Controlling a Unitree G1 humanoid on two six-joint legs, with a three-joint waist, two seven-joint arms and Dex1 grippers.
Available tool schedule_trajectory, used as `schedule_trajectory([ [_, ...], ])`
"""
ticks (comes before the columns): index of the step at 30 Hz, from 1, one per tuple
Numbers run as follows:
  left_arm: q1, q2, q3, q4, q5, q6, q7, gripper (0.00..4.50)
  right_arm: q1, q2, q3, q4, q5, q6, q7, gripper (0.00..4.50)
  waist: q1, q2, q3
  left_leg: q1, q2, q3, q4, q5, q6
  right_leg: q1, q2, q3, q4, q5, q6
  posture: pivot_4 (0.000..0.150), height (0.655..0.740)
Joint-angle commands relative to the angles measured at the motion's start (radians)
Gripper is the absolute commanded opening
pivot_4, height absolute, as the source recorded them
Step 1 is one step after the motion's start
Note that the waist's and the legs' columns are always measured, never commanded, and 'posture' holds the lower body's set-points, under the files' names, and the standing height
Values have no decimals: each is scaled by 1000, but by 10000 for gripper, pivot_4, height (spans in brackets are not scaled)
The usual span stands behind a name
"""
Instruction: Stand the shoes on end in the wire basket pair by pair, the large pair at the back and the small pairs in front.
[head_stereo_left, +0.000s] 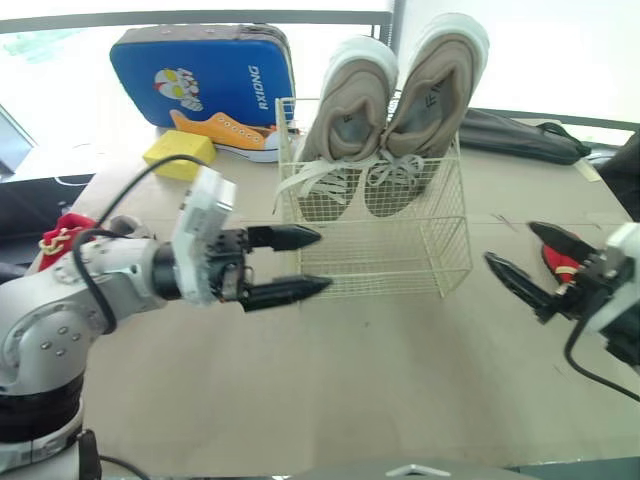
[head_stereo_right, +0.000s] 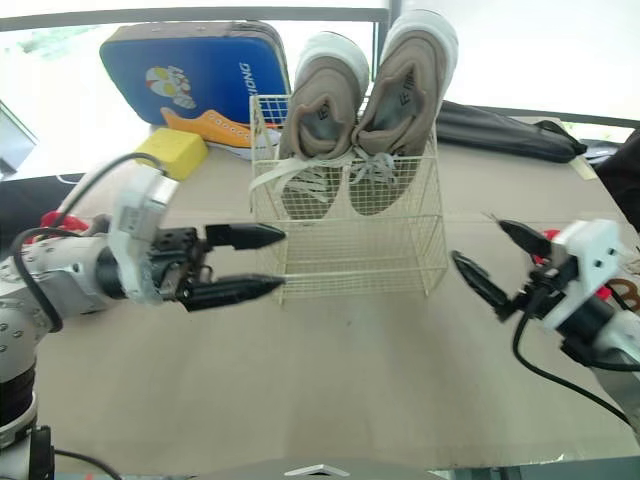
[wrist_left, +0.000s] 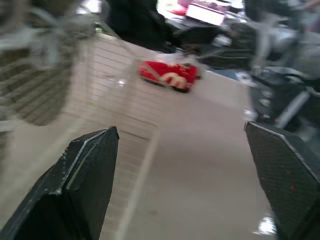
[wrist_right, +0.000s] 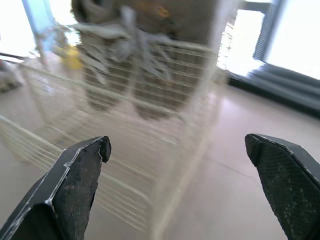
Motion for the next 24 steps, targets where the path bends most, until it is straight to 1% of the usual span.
schedule_trajectory([
  [1, -86, -35, -95, -21, -14, -10, 3, 44885, 93, 12, -143, 27, -99, -21, 6, 45000, 7, 0, 0, 0, 0, 0, 0, -1, -2, 0, 1, 0, 0, 0, 0, 1500, 7400],
  [5, -169, -131, -204, 24, 72, -60, 12, 44885, 150, 37, -238, 41, -190, 6, -64, 45000, 3, 1, 0, 0, 0, 4, 1, -1, -2, 0, 1, 4, 0, 0, 0, 1500, 7400],
  [7, -198, -178, -248, 47, 121, -81, 29, 44885, 157, 42, -297, 70, -193, 70, -113, 45000, 1, 1, 0, 0, 0, 5, 0, -1, -2, 0, 2, 5, 0, 0, 0, 1500, 7400],
  [10, -198, -213, -275, 54, 152, -106, 11, 44885, 148, 16, -383, 154, -209, 146, -141, 45000, 1, 0, -1, 0, 1, 7, 0, -1, -1, 0, 2, 7, 0, 0, 0, 1500, 7400],
  [12, -185, -223, -281, 61, 175, -135, -19, 44885, 137, -14, -416, 219, -203, 187, -119, 45000, 2, 0, -1, 0, 1, 7, 0, -1, -1, 0, 2, 8, 0, 0, 0, 1500, 7400],
  [17, -175, -248, -302, 87, 238, -196, -63, 44885, 68, -188, -311, 444, -301, 234, -35, 45000, -2, 1, -1, -1, 1, 13, 0, -2, 1, 0, 1, 10, -1, 0, 0, 1500, 7400],
  [19, -168, -256, -304, 83, 247, -203, -66, 44885, 28, -226, -292, 515, -320, 243, -8, 45000, -2, 0, -1, -1, 1, 15, 1, -2, 3, 0, 1, 11, -2, 0, 0, 1500, 7400],
  [21, -153, -254, -303, 83, 265, -218, -80, 44885, -24, -290, -241, 653, -368, 241, 24, 45000, -2, 0, -1, 0, 2, 15, 1, -1, 5, 0, 1, 10, -2, 0, 0, 1500, 7400],
  [22, -144, -251, -301, 83, 272, -224, -85, 44885, -43, -326, -198, 723, -415, 214, 33, 45000, -3, 0, -1, 0, 2, 15, 1, -2, 6, 0, 1, 10, -2, 0, 0, 1500, 7400],
  [24, -130, -246, -296, 77, 280, -229, -87, 44885, -79, -367, -144, 822, -449, 191, 80, 45000, 1, 1, -1, 0, 1, 17, 1, -2, 7, 0, 0, 11, -3, 1, -1, 1500, 7400],
])
